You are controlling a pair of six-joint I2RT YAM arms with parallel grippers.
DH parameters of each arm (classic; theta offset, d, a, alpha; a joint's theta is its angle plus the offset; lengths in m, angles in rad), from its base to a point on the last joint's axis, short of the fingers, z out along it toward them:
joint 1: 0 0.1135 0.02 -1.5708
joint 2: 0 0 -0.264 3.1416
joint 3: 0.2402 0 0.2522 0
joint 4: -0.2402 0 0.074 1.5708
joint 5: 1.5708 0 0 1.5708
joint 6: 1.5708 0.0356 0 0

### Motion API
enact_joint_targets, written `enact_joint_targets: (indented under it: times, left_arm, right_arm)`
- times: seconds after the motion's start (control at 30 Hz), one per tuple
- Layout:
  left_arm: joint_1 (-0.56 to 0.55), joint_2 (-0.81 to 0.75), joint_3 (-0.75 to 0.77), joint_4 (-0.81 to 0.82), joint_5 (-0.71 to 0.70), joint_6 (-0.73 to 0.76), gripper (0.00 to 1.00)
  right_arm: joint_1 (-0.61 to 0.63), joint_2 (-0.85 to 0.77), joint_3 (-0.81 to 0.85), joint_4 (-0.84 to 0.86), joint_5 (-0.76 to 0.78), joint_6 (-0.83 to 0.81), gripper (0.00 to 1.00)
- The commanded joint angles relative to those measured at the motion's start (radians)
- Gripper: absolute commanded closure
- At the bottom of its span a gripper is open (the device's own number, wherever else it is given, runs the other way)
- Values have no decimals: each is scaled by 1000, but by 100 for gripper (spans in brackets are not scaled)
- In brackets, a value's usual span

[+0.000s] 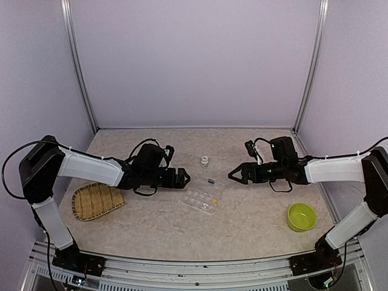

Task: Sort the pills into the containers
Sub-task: Close the lid of the pill container on the pill container.

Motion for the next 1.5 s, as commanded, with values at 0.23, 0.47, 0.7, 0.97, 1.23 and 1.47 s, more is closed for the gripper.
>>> enact_joint_targets:
  times: [0.23, 0.47, 0.7, 0.97, 1.23, 1.47]
  left_arm:
    - [-32, 56, -18, 140, 136, -15, 1]
    - [-52, 69, -52, 155, 117, -53, 1]
    - [-70, 85, -85, 188, 118, -79, 1]
    - [-102, 89, -104, 220, 138, -95, 1]
    - [-112, 63, -127, 226, 144, -99, 3]
    - [-113, 50, -137, 227, 146, -100, 11]
  right_arm:
    - [-14, 217, 65, 98, -31, 60, 5]
    - [-14, 304, 103, 105, -61, 65, 7]
    - [-13, 357, 107, 144, -115, 94, 11]
    - [-10, 398, 110, 191, -162, 130, 13]
    - [-6, 430, 111, 270, -235, 172, 14]
    - [-7, 435, 92, 364, -296, 217, 16]
